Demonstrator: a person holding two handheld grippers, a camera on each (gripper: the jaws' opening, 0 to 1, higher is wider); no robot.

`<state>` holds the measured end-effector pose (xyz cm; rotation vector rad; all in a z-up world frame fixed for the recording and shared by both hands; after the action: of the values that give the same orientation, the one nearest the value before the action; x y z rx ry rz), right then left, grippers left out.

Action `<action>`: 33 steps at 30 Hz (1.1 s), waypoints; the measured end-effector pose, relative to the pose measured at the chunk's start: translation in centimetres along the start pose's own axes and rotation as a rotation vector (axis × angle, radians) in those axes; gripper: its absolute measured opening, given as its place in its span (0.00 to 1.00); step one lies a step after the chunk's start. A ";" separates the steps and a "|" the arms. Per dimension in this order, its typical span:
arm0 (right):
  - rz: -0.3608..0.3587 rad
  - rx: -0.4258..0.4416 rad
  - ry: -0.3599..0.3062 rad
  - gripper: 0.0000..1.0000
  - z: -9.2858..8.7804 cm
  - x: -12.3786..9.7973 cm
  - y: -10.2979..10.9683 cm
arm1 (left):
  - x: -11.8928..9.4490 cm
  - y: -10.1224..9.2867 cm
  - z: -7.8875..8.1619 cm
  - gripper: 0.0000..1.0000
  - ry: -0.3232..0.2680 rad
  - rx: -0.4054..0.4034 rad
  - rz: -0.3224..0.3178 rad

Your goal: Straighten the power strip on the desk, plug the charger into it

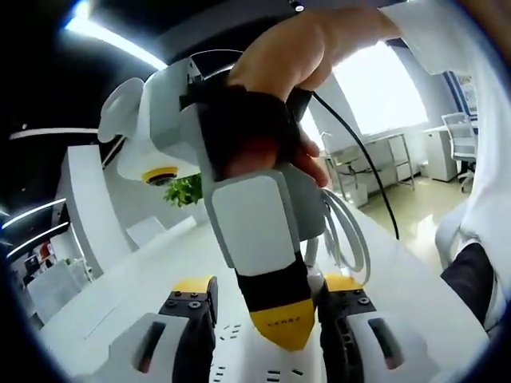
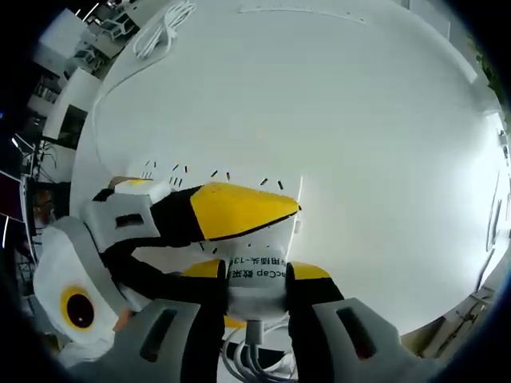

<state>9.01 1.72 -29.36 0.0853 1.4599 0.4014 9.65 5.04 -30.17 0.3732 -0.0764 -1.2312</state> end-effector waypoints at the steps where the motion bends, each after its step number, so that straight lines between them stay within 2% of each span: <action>1: 0.000 -0.001 -0.001 0.29 0.0 0.0 0.0 | -0.1 -0.1 0.1 0.48 -0.003 0.004 -0.002; 15: 0.008 -0.009 -0.029 0.29 -0.2 0.0 0.0 | -0.2 -1.1 0.1 0.33 -0.015 0.013 -0.041; 24: 0.030 -0.104 -0.054 0.30 -0.3 -0.4 0.3 | -0.3 -1.3 0.4 0.32 -0.018 0.009 -0.051; 28: 0.081 -0.115 -0.089 0.36 -0.3 -1.6 0.8 | -0.2 -1.3 0.4 0.32 -0.017 0.003 -0.051; 33: 0.131 -0.123 -0.137 0.36 -1.0 -3.4 1.0 | 0.0 -1.2 0.3 0.32 -0.017 -0.002 -0.049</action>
<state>7.65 1.41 -25.97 0.1078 1.2953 0.5806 8.46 4.66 -30.25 0.3652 -0.0812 -1.2832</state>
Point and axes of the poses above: the point that each gripper's makers call its tool centre point, and the gripper's own axes: x roughly forward along the fingers, y roughly to its left, z roughly out of its top, the point moved 5 cm from there along -x, roughly backward along the fingers, and after that the axes turned 9 degrees about z, right-handed, at the moved point
